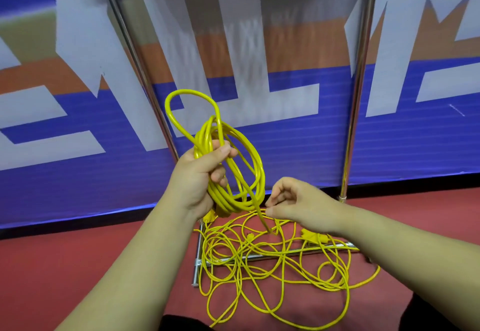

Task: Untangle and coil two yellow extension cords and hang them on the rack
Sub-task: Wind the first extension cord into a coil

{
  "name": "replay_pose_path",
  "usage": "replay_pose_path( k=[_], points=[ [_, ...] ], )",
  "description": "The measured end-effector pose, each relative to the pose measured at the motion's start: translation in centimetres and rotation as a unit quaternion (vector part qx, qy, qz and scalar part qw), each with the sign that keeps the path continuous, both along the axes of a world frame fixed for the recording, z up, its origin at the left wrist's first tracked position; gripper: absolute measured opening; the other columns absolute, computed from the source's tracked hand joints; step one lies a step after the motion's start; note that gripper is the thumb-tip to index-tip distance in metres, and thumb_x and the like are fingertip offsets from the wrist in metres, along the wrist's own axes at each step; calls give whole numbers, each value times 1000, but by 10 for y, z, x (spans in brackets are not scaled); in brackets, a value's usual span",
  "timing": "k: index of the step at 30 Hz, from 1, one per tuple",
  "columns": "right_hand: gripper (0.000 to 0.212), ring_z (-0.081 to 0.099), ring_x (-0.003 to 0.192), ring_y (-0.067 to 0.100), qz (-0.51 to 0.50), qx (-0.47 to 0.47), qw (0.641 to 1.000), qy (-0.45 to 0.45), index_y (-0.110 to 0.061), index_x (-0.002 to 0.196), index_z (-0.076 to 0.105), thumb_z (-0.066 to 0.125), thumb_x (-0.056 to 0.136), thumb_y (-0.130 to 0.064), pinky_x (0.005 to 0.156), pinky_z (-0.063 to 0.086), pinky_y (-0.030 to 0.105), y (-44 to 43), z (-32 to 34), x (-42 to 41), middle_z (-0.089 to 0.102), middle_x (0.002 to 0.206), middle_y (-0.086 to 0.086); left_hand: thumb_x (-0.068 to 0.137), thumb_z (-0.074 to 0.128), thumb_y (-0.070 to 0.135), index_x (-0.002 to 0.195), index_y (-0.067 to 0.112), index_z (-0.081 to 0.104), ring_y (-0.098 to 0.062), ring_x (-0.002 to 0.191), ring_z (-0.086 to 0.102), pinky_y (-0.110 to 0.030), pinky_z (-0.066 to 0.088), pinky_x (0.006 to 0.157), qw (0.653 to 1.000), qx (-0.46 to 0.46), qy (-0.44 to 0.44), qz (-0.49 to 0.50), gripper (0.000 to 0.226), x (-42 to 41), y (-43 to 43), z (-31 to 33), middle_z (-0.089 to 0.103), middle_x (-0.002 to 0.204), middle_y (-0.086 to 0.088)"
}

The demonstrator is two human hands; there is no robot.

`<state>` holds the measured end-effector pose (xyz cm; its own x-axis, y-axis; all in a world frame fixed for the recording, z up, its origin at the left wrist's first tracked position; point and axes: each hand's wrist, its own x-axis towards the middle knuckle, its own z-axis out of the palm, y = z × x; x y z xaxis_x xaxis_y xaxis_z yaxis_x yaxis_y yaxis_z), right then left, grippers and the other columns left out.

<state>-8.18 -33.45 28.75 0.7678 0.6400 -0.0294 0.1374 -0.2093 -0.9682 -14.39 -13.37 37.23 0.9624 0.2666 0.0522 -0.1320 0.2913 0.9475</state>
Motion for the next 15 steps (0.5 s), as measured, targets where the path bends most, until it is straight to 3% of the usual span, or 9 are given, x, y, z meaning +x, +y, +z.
replay_pose_path(
  k=[2, 4, 6, 8, 10, 12, 15],
  points=[
    [38, 69, 87, 19, 30, -4, 999, 13, -11, 98, 53, 84, 76, -17, 87, 55, 44, 8, -3, -9, 72, 104, 13, 77, 68, 19, 107, 7, 56, -2, 38, 38, -18, 37, 40, 1000, -13, -8, 2, 34, -3, 5, 0, 70, 77, 0],
    [43, 62, 77, 12, 64, -14, 998, 8, -11, 98, 48, 83, 76, -23, 77, 52, 39, 16, -7, -15, 70, 87, 6, 77, 67, 19, 97, 10, 59, -1, 37, 38, -17, 37, 40, 999, -30, -16, 4, 23, -5, 10, 1, 69, 78, 1],
    [37, 51, 66, 4, 92, -17, 996, -4, -10, 99, 42, 76, 85, -13, 68, 44, 25, 23, -10, -20, 62, 71, -6, 78, 67, 19, 93, 12, 60, -1, 37, 37, -16, 37, 39, 999, -50, -21, 8, 17, -7, 17, 2, 69, 77, 1],
    [32, 59, 72, -1, 89, -10, 996, -1, -10, 98, 40, 69, 90, 0, 72, 47, 21, 30, -13, -21, 69, 89, 12, 81, 66, 18, 92, 14, 61, 0, 37, 37, -16, 37, 39, 997, -65, -22, 18, 13, -9, 25, 2, 69, 77, 2],
    [29, 70, 91, 2, 87, -1, 996, 1, -11, 94, 40, 64, 92, 5, 81, 51, 25, 33, -14, -21, 59, 101, 34, 82, 66, 18, 93, 14, 61, 0, 38, 38, -16, 37, 39, 996, -79, -24, 28, 13, -9, 35, 0, 69, 78, 2],
    [28, 72, 101, 8, 83, -10, 996, -12, -13, 89, 42, 62, 92, 6, 87, 52, 31, 35, -15, -19, 57, 93, 26, 79, 68, 20, 93, 15, 62, -1, 39, 39, -16, 38, 40, 994, -98, -21, 42, 16, -8, 47, -3, 69, 79, 2],
    [27, 72, 95, 18, 79, -20, 996, -22, -14, 85, 46, 64, 90, 6, 78, 51, 18, 37, -17, -14, 53, 87, 21, 87, 66, 17, 91, 16, 63, -1, 39, 40, -16, 38, 40, 990, -126, -20, 66, 5, -6, 66, -9, 68, 79, 3]
  ],
)
